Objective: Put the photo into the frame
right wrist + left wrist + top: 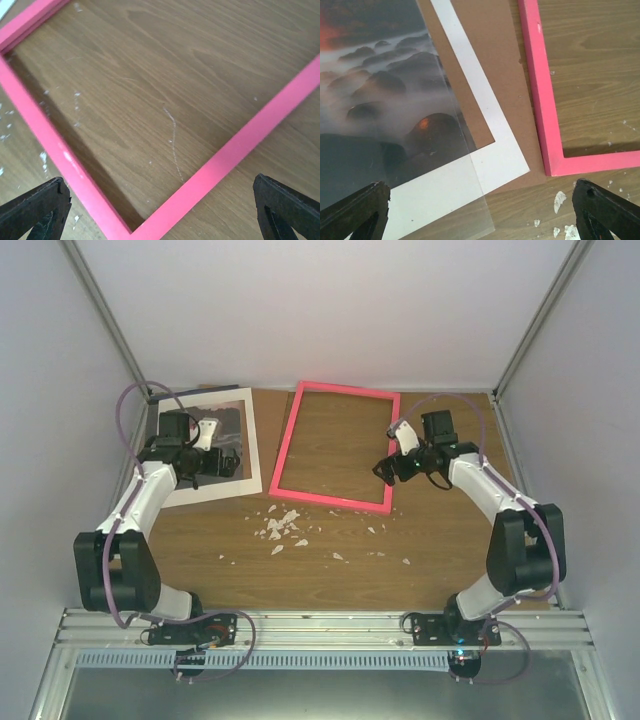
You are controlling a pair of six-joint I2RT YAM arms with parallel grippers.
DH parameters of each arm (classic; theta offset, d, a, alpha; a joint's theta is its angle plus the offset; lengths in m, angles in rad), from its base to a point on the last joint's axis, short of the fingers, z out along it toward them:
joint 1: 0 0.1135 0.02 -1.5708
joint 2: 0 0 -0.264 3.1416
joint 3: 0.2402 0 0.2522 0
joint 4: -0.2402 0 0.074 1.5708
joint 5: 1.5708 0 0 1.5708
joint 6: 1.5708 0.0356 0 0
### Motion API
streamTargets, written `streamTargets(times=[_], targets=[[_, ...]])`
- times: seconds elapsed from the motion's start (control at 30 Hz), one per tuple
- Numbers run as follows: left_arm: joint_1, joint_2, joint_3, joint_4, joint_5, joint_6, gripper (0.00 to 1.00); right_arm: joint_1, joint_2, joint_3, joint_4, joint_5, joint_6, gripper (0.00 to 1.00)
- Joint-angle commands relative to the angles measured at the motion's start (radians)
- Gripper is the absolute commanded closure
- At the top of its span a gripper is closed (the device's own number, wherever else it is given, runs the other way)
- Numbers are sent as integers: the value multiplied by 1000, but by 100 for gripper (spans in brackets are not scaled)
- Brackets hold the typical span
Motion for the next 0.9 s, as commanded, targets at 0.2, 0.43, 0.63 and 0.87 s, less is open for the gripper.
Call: streamTargets(times=[0.2, 0.43, 0.63, 0.87], targets=[[-20, -50, -37, 124, -176, -88, 1, 53, 155, 77, 36, 378, 444, 0], [-21, -14, -2, 137, -251, -137, 1, 59, 335, 225, -28, 500, 579, 3], [-24, 9, 4, 151, -284, -155, 1, 60, 451, 336, -51, 534, 637, 12], [-24, 19, 4, 157, -309, -159, 1, 60, 551, 415, -63, 554, 670, 24]])
